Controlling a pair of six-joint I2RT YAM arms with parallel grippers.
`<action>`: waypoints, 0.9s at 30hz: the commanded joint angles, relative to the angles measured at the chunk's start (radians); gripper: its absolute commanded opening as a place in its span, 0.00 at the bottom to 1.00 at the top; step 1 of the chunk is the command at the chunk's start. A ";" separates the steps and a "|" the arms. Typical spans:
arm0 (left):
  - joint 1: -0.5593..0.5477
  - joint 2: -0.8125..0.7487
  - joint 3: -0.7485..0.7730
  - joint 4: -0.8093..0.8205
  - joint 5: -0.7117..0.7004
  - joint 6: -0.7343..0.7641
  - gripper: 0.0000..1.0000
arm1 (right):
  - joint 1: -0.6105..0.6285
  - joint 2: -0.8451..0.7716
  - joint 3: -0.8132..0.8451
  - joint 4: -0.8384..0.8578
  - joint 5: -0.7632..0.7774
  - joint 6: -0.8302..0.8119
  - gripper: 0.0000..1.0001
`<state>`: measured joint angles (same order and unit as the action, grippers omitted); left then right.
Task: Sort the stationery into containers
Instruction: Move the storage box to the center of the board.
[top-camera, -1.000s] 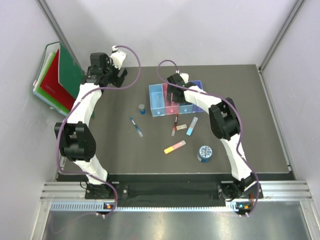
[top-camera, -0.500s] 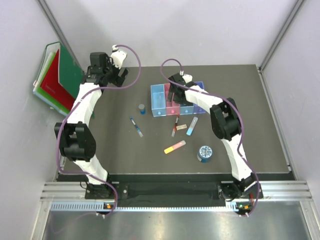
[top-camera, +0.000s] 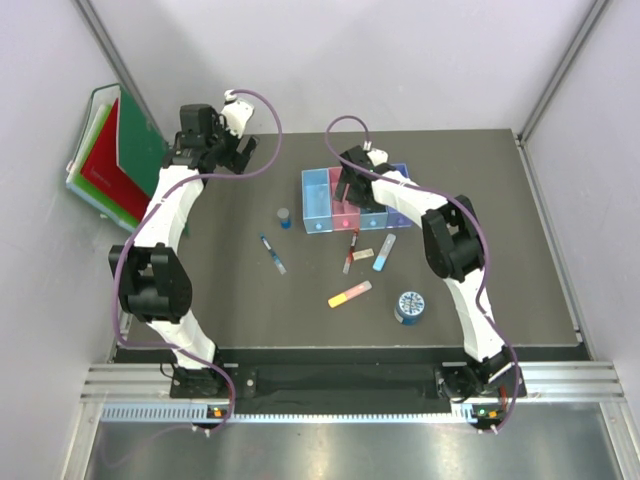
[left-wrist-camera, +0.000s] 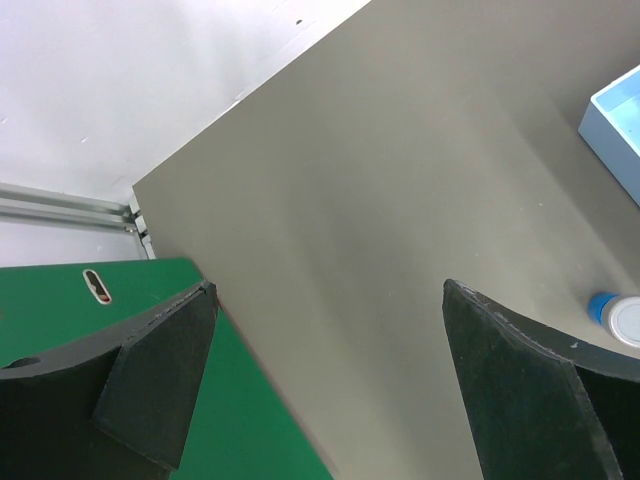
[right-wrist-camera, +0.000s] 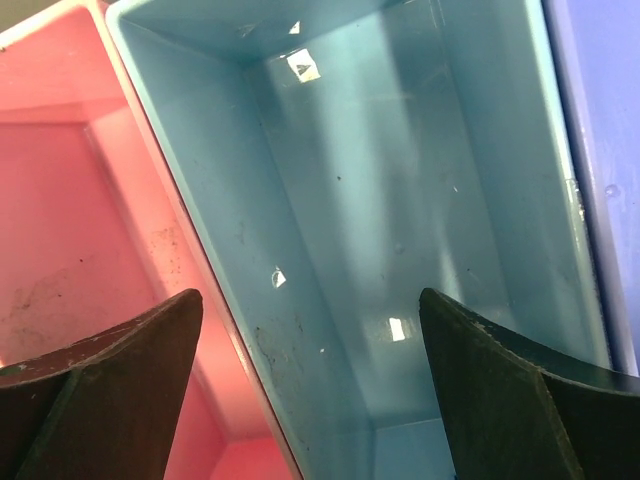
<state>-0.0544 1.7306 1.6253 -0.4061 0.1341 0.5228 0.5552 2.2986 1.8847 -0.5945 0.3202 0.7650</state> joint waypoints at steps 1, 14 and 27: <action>0.001 -0.016 0.007 0.023 0.013 -0.001 0.99 | 0.000 0.019 -0.058 -0.106 -0.090 0.082 0.89; -0.001 -0.011 0.007 0.020 0.024 -0.017 0.99 | -0.002 0.021 -0.120 -0.084 -0.179 0.103 0.89; -0.002 -0.048 -0.022 0.049 0.061 -0.052 0.99 | -0.006 0.018 0.031 -0.004 -0.056 -0.100 0.87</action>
<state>-0.0544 1.7306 1.6119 -0.4046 0.1600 0.4919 0.5491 2.2692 1.8442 -0.5453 0.2340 0.7609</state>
